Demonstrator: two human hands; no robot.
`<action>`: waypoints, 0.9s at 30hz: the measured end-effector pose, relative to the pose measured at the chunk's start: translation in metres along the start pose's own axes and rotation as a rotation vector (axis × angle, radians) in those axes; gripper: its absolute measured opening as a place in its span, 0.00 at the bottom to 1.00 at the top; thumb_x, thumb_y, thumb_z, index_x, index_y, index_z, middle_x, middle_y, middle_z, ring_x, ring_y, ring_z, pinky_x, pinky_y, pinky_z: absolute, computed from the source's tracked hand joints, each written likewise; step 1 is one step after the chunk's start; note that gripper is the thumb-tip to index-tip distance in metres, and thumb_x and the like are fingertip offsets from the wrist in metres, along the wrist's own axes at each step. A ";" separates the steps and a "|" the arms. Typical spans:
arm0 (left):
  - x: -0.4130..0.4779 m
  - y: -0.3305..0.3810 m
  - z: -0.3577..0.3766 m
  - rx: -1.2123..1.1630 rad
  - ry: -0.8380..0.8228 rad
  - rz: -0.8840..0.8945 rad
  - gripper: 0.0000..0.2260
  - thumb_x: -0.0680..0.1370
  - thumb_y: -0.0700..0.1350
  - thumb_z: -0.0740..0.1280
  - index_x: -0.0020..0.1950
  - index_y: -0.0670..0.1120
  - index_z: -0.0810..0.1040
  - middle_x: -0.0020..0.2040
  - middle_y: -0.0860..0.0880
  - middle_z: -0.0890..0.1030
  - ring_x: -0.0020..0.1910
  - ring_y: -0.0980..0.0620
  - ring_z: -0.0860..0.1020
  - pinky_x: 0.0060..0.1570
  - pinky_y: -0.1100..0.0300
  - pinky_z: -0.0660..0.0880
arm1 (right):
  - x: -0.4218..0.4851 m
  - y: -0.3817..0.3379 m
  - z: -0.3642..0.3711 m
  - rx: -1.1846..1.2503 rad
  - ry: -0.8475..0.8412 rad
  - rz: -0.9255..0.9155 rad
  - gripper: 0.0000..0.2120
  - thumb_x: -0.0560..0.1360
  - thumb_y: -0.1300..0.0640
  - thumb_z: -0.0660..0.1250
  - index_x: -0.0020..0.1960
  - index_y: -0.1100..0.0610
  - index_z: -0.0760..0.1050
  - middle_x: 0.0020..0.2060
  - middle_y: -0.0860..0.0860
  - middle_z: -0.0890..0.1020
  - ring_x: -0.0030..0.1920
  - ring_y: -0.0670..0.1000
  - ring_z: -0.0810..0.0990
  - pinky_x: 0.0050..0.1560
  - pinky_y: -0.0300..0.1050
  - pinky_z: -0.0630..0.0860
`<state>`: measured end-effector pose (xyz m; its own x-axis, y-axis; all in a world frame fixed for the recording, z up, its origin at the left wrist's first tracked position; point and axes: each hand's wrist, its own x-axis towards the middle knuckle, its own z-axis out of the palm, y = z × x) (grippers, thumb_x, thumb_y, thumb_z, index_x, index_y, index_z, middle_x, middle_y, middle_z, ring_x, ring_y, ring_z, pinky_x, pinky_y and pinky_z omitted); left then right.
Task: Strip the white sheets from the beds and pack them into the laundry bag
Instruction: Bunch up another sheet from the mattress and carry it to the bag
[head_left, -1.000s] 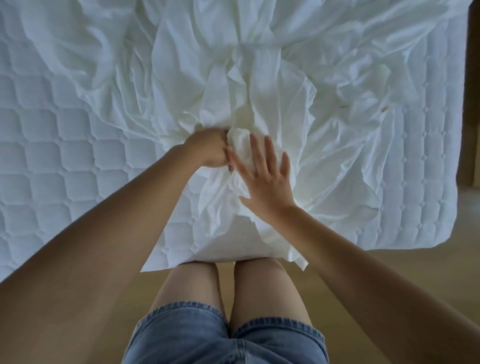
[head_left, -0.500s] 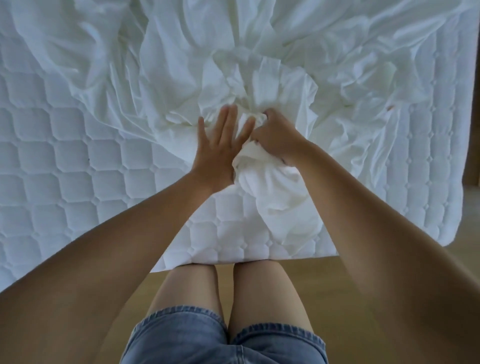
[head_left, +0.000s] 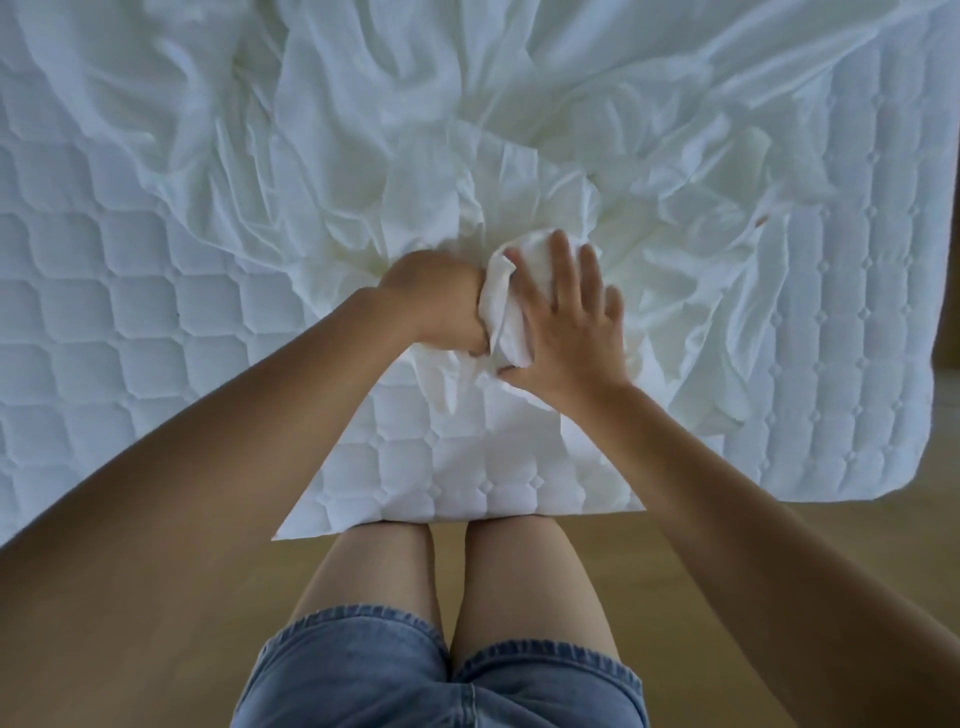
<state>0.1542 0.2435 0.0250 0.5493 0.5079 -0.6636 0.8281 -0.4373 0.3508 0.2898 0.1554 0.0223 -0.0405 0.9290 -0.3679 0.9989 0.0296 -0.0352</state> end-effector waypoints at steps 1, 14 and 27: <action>-0.009 -0.002 0.000 -0.033 0.000 -0.033 0.09 0.67 0.52 0.72 0.39 0.50 0.75 0.33 0.52 0.75 0.33 0.50 0.73 0.32 0.60 0.66 | 0.006 -0.002 -0.005 0.028 -0.073 -0.035 0.51 0.61 0.40 0.75 0.76 0.48 0.53 0.75 0.59 0.55 0.72 0.65 0.59 0.59 0.61 0.71; -0.106 -0.039 0.097 0.417 0.514 0.044 0.52 0.57 0.55 0.79 0.73 0.40 0.59 0.72 0.35 0.64 0.71 0.37 0.62 0.64 0.31 0.61 | 0.047 -0.057 -0.009 0.506 -0.630 -0.160 0.25 0.66 0.55 0.73 0.62 0.52 0.74 0.53 0.51 0.81 0.53 0.54 0.79 0.52 0.48 0.75; 0.008 -0.060 0.003 0.206 0.213 0.080 0.43 0.67 0.64 0.71 0.77 0.52 0.57 0.59 0.46 0.79 0.57 0.43 0.78 0.56 0.53 0.71 | 0.009 -0.049 -0.029 0.020 -0.153 -0.051 0.51 0.67 0.38 0.71 0.78 0.48 0.44 0.77 0.59 0.44 0.76 0.61 0.41 0.71 0.63 0.36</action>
<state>0.1085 0.2719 -0.0033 0.6413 0.6004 -0.4778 0.7528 -0.6128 0.2404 0.2415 0.1731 0.0475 -0.0955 0.8596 -0.5020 0.9949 0.0666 -0.0752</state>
